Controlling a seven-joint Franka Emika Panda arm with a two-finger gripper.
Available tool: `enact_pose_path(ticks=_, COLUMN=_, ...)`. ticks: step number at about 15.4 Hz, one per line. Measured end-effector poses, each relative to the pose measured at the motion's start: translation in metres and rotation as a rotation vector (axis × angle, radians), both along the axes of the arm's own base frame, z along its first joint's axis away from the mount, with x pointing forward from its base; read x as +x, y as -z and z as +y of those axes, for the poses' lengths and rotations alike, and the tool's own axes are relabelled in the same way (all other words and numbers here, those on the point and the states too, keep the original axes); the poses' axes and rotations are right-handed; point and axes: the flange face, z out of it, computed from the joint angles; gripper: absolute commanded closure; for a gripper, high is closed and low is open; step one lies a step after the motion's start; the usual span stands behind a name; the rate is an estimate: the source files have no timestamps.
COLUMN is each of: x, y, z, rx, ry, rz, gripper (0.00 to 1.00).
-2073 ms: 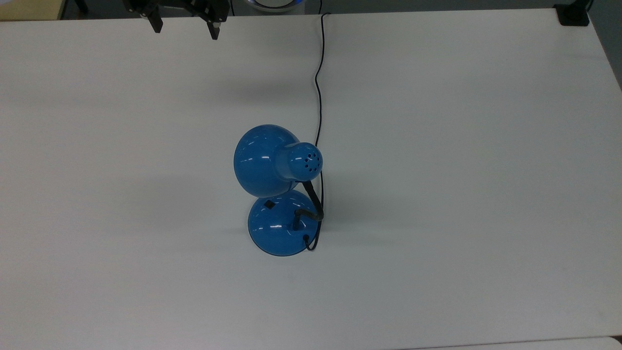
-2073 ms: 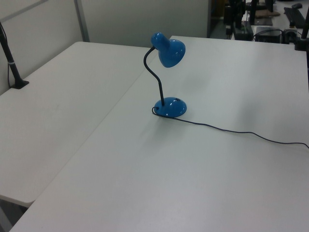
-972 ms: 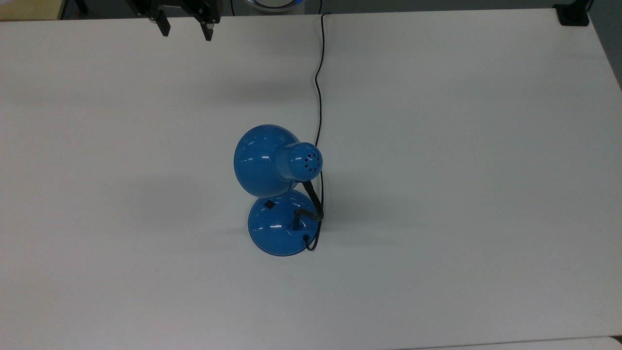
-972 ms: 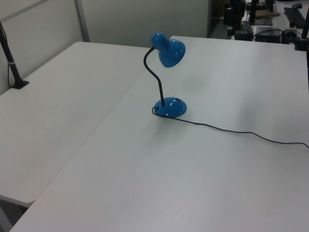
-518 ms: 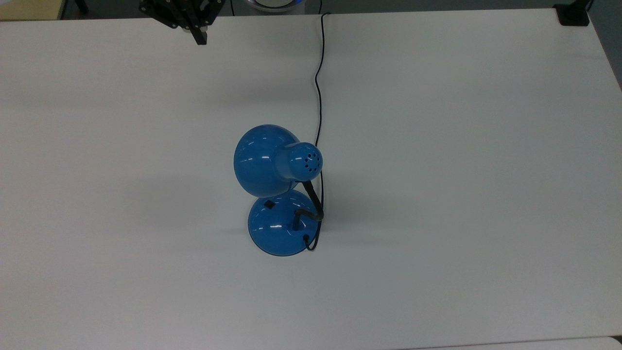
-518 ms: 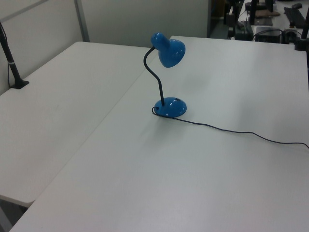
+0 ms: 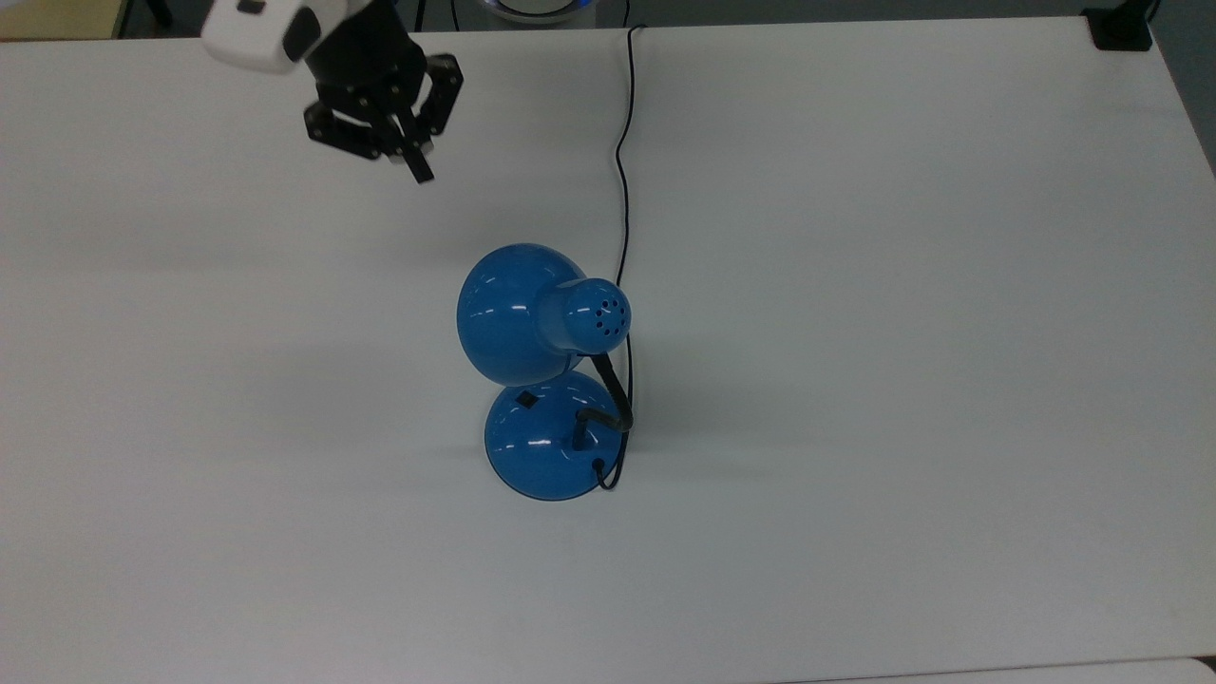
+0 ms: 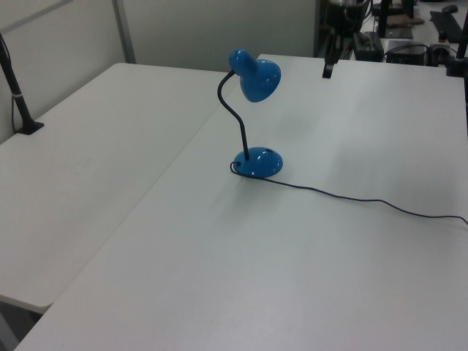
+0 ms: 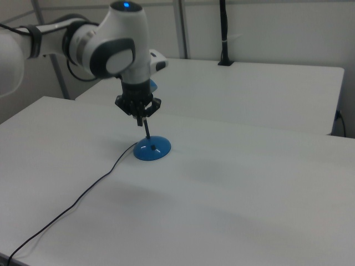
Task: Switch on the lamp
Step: 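Move the gripper toward the blue lamp base beside the gooseneck, then lower the gripper onto the switch on the lamp base and press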
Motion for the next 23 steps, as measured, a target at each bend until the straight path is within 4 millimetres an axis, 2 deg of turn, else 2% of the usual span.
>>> enact_pose_path(ticks=4, x=0.002, y=0.05, z=0.002, rx=0.057, ry=-0.028, rz=-0.127, gripper=1.0)
enact_pose_path(ticks=7, x=0.005, y=0.076, z=0.012, rx=0.053, ry=-0.041, rz=-0.191, gripper=1.0)
enact_pose_path(ticks=15, x=0.033, y=0.153, z=0.043, rx=0.05, ry=-0.146, rz=-0.279, gripper=1.0)
enact_pose_path(ticks=17, x=0.043, y=0.163, z=0.048, rx=0.041, ry=-0.151, rz=-0.282, gripper=1.0)
enact_pose_path(ticks=20, x=0.061, y=0.166, z=0.048, rx=0.022, ry=-0.138, rz=-0.322, gripper=1.0)
enact_pose_path(ticks=23, x=0.075, y=0.181, z=0.056, rx=-0.001, ry=-0.137, rz=-0.345, gripper=1.0)
